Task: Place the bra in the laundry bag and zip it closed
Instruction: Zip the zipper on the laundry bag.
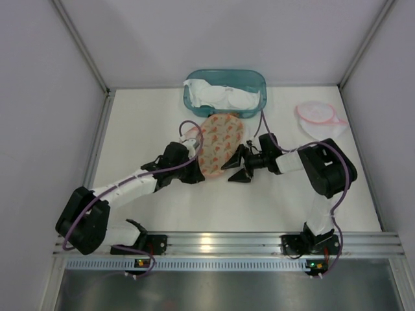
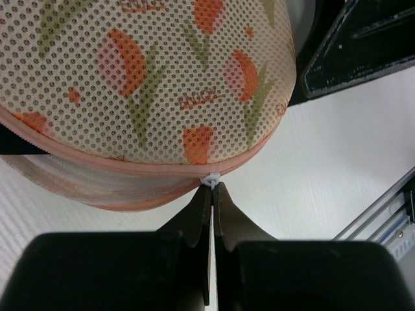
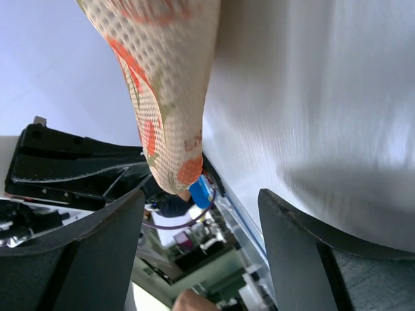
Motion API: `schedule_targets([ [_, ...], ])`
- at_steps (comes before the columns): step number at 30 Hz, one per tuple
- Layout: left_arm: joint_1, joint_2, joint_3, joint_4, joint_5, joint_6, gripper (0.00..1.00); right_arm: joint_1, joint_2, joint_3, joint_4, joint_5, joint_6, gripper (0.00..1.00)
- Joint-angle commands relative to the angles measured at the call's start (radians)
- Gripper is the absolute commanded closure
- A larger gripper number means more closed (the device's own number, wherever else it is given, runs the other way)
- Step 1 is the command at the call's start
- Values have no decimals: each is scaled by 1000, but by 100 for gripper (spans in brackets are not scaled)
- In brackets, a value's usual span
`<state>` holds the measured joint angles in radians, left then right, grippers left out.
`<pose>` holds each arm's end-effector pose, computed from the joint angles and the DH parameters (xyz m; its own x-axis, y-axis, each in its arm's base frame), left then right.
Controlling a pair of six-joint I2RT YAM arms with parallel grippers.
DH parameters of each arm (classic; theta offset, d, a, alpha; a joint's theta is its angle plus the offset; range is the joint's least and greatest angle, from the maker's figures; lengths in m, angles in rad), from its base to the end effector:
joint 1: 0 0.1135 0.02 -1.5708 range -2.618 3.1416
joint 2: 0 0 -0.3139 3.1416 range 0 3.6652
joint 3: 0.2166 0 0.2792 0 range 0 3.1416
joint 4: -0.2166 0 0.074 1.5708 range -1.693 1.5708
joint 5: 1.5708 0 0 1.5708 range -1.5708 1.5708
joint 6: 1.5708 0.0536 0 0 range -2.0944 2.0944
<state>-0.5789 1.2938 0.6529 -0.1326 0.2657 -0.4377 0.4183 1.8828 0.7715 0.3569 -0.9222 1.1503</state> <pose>0.2255 -0.1642 0.2127 -0.8201 0.0474 -0.5703 0.3727 0.8005 -0.4694 0.3195 0.1888 0.1216 -0.9639 0.1750 0.2008 0.2545 0.3830 0.8880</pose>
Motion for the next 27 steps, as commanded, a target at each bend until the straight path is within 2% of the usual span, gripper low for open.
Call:
schedule_targets([
  [1, -42, 27, 44, 123, -42, -90, 100, 22, -79, -49, 36, 20, 103, 28],
  [3, -79, 44, 56, 123, -48, -113, 100, 48, -82, -58, 117, 31, 179, 28],
  [6, -119, 68, 85, 153, -40, -116, 100, 89, -71, -37, 109, 59, 187, 29],
  [9, -147, 78, 112, 146, -26, -101, 100, 90, -56, -32, 94, 72, 181, 40],
  [10, -151, 76, 117, 139, -25, -96, 100, 88, -56, -37, 79, 78, 166, 52],
  [11, -160, 75, 131, 137, -23, -90, 100, 83, -63, -40, 58, 85, 155, 59],
  [15, -171, 52, 126, 54, -17, -55, 100, 41, -74, -61, 10, 103, 95, 75],
  [19, -174, 36, 108, 21, -25, -41, 100, 19, -73, -40, -38, 105, 52, 100],
  [27, -144, 6, 102, -102, -72, 14, 100, -61, -77, -35, -192, 80, -93, 100],
])
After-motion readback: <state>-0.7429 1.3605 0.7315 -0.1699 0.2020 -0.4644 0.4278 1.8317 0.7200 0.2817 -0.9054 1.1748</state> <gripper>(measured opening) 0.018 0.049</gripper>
